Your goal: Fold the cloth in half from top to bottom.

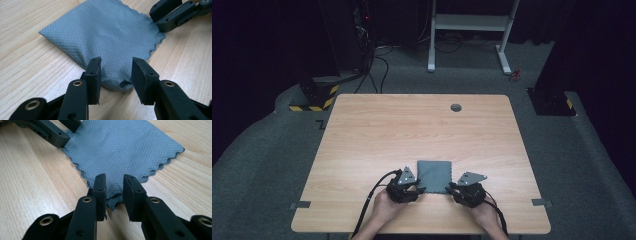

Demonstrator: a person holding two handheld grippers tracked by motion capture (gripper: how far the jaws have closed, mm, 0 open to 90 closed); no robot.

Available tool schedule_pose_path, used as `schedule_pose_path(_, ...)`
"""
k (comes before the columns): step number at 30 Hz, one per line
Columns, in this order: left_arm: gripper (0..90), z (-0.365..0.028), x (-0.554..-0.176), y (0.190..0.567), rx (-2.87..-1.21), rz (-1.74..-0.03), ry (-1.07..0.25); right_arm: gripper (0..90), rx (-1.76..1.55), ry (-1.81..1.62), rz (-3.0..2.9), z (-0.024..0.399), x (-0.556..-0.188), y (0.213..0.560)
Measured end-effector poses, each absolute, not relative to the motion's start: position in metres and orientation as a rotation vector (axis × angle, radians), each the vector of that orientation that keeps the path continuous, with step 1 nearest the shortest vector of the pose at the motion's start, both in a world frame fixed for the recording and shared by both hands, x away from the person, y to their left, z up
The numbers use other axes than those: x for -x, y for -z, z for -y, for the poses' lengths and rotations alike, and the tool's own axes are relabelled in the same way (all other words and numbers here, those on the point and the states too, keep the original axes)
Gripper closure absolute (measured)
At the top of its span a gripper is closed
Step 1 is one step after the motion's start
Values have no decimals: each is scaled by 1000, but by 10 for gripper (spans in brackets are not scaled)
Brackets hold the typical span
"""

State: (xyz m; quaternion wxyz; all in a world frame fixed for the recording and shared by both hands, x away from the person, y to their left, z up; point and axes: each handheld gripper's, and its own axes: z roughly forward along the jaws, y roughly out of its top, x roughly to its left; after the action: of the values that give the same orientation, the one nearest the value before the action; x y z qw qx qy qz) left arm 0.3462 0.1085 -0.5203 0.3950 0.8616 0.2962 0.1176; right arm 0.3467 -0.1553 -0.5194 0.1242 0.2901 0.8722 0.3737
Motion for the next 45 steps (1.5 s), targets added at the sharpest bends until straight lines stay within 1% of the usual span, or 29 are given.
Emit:
schedule_pose_path(16,525,-112,-341,520,-2217,-744,-304,716,-856,-1113,-2520,157,-345,521)
schedule_pose_path(21,514,-118,-338,521,-2191,-769,-289,712,-859,-1120,-2519,158,-345,522)
schedule_pose_path(26,488,-128,-338,517,-2147,-798,-263,679,-907,-1130,-2524,161,-346,521)
schedule_pose_path(27,486,-132,-340,514,-2120,-816,-262,681,-920,-1135,-2521,162,-346,520)
schedule_pose_path(29,479,-137,-342,509,-2074,-847,-301,712,-940,-1151,-2498,165,-347,519)
schedule_pose_path(31,478,-140,-346,504,-2021,-885,-333,728,-967,-1181,-2468,168,-349,516)
schedule_pose_path(34,476,-141,-355,499,-1993,-918,-352,736,-1011,-1193,-2435,169,-356,515)
schedule_pose_path(38,469,-135,-375,500,-2005,-966,-355,730,-1079,-1193,-2415,167,-369,513)
schedule_pose_path(42,452,-122,-397,504,-2011,-1015,-327,707,-1133,-1175,-2369,163,-386,509)
schedule_pose_path(45,445,-114,-409,506,-2044,-1045,-350,698,-1192,-1188,-2338,161,-398,506)
